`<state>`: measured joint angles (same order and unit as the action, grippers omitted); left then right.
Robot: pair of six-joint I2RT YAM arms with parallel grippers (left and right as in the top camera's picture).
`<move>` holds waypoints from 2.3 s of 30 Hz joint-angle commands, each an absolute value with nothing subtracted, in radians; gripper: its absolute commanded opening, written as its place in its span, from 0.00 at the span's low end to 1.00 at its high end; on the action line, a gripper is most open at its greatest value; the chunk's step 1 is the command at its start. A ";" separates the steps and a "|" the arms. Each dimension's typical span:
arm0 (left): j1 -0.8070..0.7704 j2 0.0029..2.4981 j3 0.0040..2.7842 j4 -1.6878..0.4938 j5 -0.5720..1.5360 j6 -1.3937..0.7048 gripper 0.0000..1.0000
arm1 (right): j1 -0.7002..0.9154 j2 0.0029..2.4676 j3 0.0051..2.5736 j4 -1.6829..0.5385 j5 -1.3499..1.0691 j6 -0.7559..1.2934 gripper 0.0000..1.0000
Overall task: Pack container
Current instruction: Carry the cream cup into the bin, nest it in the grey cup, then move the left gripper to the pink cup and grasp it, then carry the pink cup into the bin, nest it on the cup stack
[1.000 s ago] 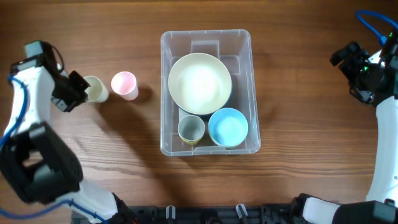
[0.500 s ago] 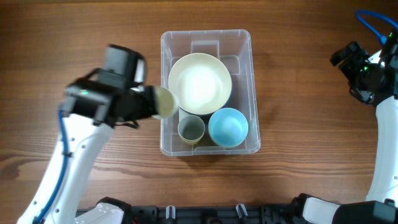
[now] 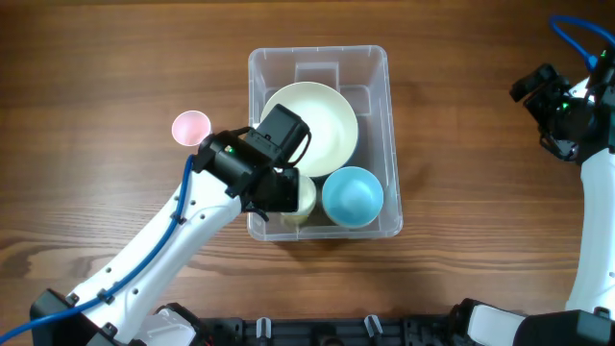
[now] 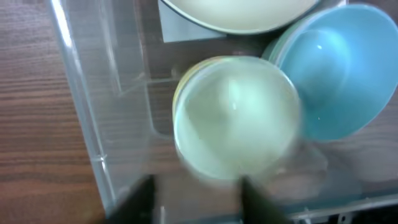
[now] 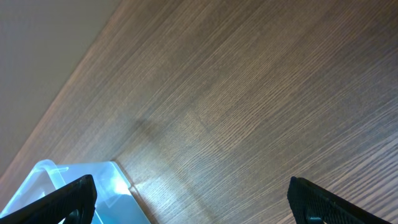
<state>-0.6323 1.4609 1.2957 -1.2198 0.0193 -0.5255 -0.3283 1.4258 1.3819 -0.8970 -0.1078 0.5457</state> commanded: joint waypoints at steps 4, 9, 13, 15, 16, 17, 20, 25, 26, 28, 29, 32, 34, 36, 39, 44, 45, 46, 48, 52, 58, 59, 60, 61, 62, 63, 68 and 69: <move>-0.330 1.415 1.348 -1.188 -0.080 -0.536 0.84 | -0.328 1.433 1.392 -0.894 -0.104 0.553 1.00; -0.030 1.502 1.346 -1.062 -0.025 -0.526 0.83 | -0.328 1.433 1.392 -0.894 -0.104 0.553 1.00; 0.060 1.658 1.346 -0.992 0.011 -0.500 0.79 | -0.328 1.433 1.392 -0.895 -0.104 0.553 1.00; 0.072 1.734 1.346 -0.953 0.043 -0.463 0.76 | -0.328 1.433 1.392 -0.894 -0.104 0.553 0.99; 0.072 1.784 1.346 -0.928 0.075 -0.430 0.73 | -0.328 1.433 1.392 -0.894 -0.104 0.553 1.00; 0.072 1.825 1.346 -0.918 0.078 -0.426 0.64 | -0.328 1.433 1.392 -0.894 -0.104 0.553 1.00; 0.072 1.885 1.346 -0.915 0.078 -0.427 0.29 | -0.328 1.433 1.392 -0.894 -0.104 0.553 0.99; 0.075 1.819 1.352 -0.941 0.065 -0.434 0.04 | -0.328 1.433 1.392 -0.894 -0.104 0.553 1.00; 0.075 1.788 1.358 -0.959 0.062 -0.434 0.04 | -0.328 1.433 1.392 -0.894 -0.104 0.553 1.00; 0.073 1.710 1.390 -1.014 0.061 -0.428 0.04 | -0.328 1.433 1.392 -0.894 -0.104 0.553 1.00; 0.064 1.657 1.412 -1.052 0.067 -0.422 0.04 | -0.328 1.433 1.392 -0.894 -0.104 0.553 1.00; -0.009 1.486 1.442 -1.134 0.115 -0.388 0.04 | -0.328 1.433 1.392 -0.894 -0.104 0.553 1.00; -0.111 1.384 1.442 -1.169 0.113 -0.384 0.04 | -0.328 1.433 1.392 -0.894 -0.104 0.553 1.00; -0.225 1.330 1.441 -1.197 0.098 -0.385 0.04 | -0.328 1.433 1.392 -0.894 -0.104 0.553 1.00; -0.420 1.322 1.433 -1.271 0.013 -0.466 0.04 | -0.328 1.433 1.392 -0.894 -0.104 0.553 0.99; -0.605 1.362 1.335 -1.244 -0.031 -0.552 0.06 | -0.328 1.433 1.392 -0.895 -0.104 0.553 1.00; -0.616 1.374 1.313 -1.233 -0.035 -0.566 0.07 | -0.328 1.433 1.392 -0.894 -0.104 0.553 1.00; -0.622 1.387 1.284 -1.211 -0.035 -0.574 0.08 | -0.328 1.433 1.392 -0.894 -0.104 0.553 1.00; -0.623 1.404 1.244 -1.173 -0.035 -0.583 0.13 | -0.328 1.433 1.392 -0.894 -0.104 0.553 0.99; -0.620 1.438 1.214 -1.125 -0.024 -0.572 0.70 | -0.328 1.433 1.392 -0.894 -0.104 0.553 1.00; -0.572 1.369 1.371 -1.124 -0.088 -0.547 1.00 | -0.328 1.433 1.392 -0.894 -0.104 0.553 1.00; -0.569 1.343 1.404 -1.117 -0.144 -0.547 1.00 | -0.328 1.433 1.392 -0.894 -0.104 0.553 1.00; -0.569 1.321 1.421 -1.105 -0.196 -0.547 1.00 | -0.328 1.433 1.392 -0.894 -0.104 0.553 1.00; -0.569 1.287 1.427 -1.069 -0.281 -0.546 1.00 | -0.328 1.433 1.392 -0.895 -0.104 0.553 1.00; -0.569 1.268 1.427 -1.049 -0.329 -0.546 1.00 | -0.328 1.433 1.392 -0.894 -0.104 0.553 1.00; -0.569 1.246 1.427 -1.030 -0.361 -0.529 1.00 | -0.328 1.433 1.392 -0.894 -0.104 0.553 1.00; -0.575 1.180 1.427 -1.025 -0.342 -0.452 1.00 | -0.328 1.433 1.392 -0.894 -0.104 0.553 0.99; -0.574 1.165 1.427 -1.055 -0.358 -0.408 1.00 | -0.328 1.433 1.392 -0.894 -0.104 0.553 1.00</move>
